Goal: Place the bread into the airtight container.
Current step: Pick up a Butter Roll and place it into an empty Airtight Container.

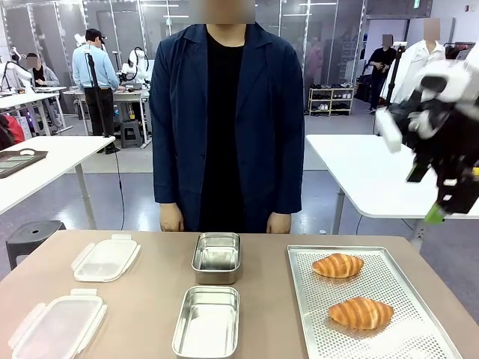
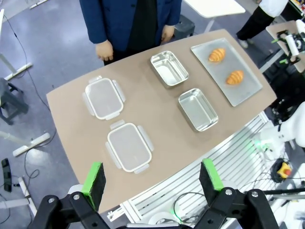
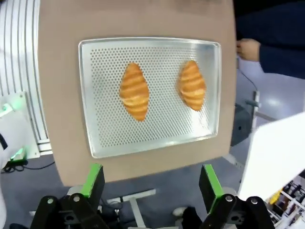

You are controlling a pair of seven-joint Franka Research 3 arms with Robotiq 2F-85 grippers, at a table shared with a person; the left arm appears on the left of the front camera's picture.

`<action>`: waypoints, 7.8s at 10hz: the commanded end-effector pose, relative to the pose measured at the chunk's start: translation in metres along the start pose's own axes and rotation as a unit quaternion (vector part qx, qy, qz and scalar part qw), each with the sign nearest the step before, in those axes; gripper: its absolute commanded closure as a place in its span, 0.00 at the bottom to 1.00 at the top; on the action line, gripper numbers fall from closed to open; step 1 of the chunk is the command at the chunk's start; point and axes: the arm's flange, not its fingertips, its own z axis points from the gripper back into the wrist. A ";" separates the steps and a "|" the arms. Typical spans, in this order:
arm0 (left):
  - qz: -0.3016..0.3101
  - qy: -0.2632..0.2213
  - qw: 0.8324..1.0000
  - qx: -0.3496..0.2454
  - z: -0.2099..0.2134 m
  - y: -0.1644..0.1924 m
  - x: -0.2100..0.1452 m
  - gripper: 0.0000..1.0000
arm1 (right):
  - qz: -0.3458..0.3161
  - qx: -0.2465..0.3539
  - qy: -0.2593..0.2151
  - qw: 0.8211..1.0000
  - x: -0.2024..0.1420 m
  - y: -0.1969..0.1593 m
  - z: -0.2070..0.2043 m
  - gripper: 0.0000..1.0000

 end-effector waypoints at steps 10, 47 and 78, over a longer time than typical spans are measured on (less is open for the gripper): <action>-0.003 -0.002 1.000 -0.003 0.002 -0.002 0.004 0.00 | 0.035 0.040 -0.009 0.999 -0.009 -0.007 -0.228 0.00; -0.003 -0.002 1.000 -0.003 0.002 -0.002 0.004 0.00 | -0.133 0.138 0.022 0.981 0.121 -0.023 -0.215 0.60; -0.003 -0.002 1.000 -0.003 0.002 -0.002 0.004 0.00 | -0.554 0.168 0.044 0.814 0.328 0.081 -0.250 0.59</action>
